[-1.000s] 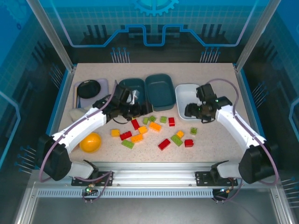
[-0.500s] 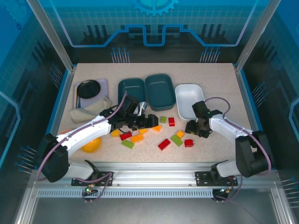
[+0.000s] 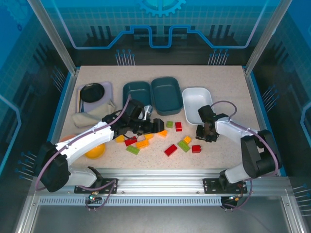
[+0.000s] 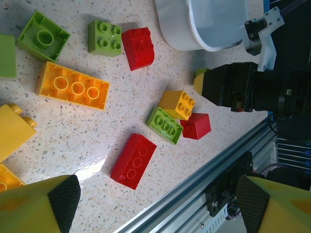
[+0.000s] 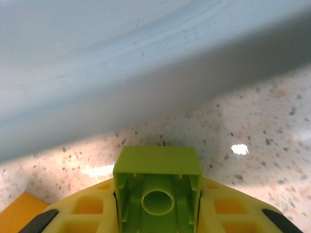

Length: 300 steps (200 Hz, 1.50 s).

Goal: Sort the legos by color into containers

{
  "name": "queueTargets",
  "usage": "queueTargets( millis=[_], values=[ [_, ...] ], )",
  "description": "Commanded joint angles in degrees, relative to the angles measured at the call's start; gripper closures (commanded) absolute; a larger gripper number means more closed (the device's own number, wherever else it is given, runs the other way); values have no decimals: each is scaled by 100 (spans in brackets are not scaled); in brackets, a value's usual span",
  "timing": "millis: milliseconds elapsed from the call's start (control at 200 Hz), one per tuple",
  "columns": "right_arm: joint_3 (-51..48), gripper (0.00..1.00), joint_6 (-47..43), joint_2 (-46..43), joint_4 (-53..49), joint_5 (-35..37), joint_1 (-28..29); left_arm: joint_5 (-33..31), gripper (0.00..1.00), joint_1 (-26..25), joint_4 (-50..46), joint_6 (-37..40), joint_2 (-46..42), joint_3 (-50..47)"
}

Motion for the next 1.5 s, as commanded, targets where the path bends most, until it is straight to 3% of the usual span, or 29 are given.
queueTargets(
  millis=[0, 115, 220, 400, 640, 765, 945, 1145, 1310, 1496],
  values=[
    [123, 76, 78, -717, -672, 233, 305, -64, 12, -49, 139, -140, -220, 110],
    [534, 76, 117, -1278, -1146, 253, 470, -136, 12, -41, 90, -167, -191, 488],
    [1174, 76, -161, -1105, -1145, 287, 408, -309, 12, -30, -140, -180, 26, 949],
    [2447, 74, -722, 646, -911, -124, -132, -647, 13, 215, -908, -413, 567, 1649],
    [3959, 67, -973, 2743, -1133, -617, -617, -1263, 17, 664, -1900, -985, 303, 1431],
    [4311, 47, -1099, 3098, -1246, -661, -651, -1593, 18, 942, -2487, -1347, -183, 942],
    [4127, 34, -1249, 2313, -1067, -495, -372, -1732, 18, 1740, -3429, -1591, -564, 191],
    [3092, 26, -1594, 838, -259, -536, 744, -1457, 12, 2417, -3299, -1860, -253, -403],
    [2123, 25, -1588, 135, 351, -1155, 1481, -1376, 11, 2543, -2774, -2792, 172, -392],
    [1511, 26, -1531, -192, 628, -1584, 1896, -1409, 13, 2552, -2593, -3771, 850, -107]
  ],
)
